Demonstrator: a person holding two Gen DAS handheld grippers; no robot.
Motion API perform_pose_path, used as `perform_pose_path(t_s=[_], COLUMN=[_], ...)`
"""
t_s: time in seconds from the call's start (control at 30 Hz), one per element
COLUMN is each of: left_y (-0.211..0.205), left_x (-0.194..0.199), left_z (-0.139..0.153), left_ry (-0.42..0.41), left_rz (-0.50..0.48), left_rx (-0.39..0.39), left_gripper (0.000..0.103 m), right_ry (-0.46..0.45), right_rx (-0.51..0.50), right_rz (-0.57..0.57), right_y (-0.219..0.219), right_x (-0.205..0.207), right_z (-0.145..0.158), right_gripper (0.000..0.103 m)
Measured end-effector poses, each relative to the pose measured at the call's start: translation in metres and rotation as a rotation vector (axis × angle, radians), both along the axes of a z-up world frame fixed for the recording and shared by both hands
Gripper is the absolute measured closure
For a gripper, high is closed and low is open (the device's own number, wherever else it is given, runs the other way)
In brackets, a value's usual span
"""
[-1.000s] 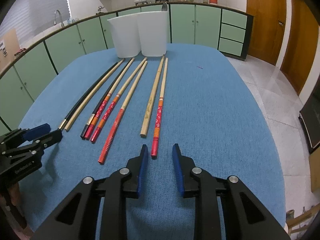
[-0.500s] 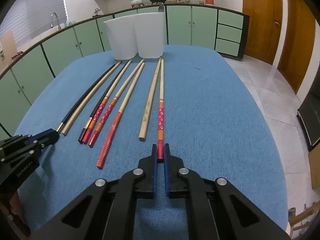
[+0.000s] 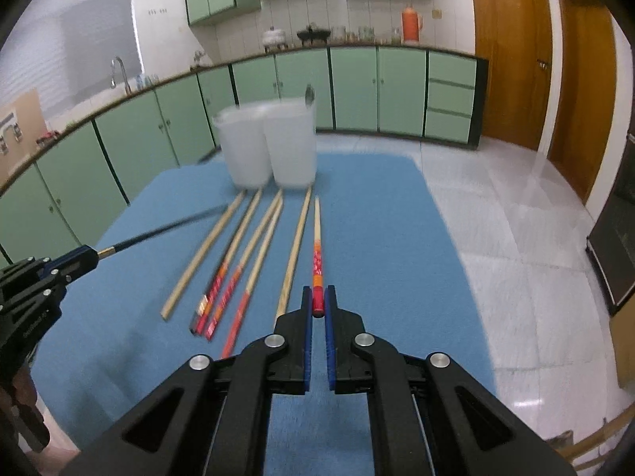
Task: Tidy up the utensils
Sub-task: 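Grasp a red-patterned chopstick with the right tool while the left grasps a black chopstick, then carry both chopsticks to the white holder and release them into its compartments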
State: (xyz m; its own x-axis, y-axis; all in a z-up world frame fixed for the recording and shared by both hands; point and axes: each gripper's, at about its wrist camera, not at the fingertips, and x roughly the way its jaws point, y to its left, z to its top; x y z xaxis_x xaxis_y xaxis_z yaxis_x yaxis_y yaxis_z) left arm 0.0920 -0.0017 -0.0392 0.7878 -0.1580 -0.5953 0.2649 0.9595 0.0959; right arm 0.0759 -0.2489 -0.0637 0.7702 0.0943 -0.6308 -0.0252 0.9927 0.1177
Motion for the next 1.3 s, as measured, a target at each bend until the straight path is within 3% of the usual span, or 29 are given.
perform_pose_path(t_s=[0.33,0.93,1.3], left_y=[0.0,-0.004,-0.018], left_x=[0.025,0.062,0.1], left_z=[0.066,0.125,0.191], left_ry=[-0.119,-0.23,-0.415], left_rz=[-0.006,-0.008,-0.013], left_rx=[-0.091,-0.181,-0.249], left_gripper=[0.097,0.097,0.097], right_ry=[-0.071,-0.171,-0.262], right_rx=[0.074,0.09,0.058], right_rz=[-0.004,0.085,0.105], right_y=[-0.019,-0.024,-0.013], right_x=[0.02,0.058,0.097], right_z=[0.066,0.152,0.198], right_gripper=[0.097,0.097,0.097])
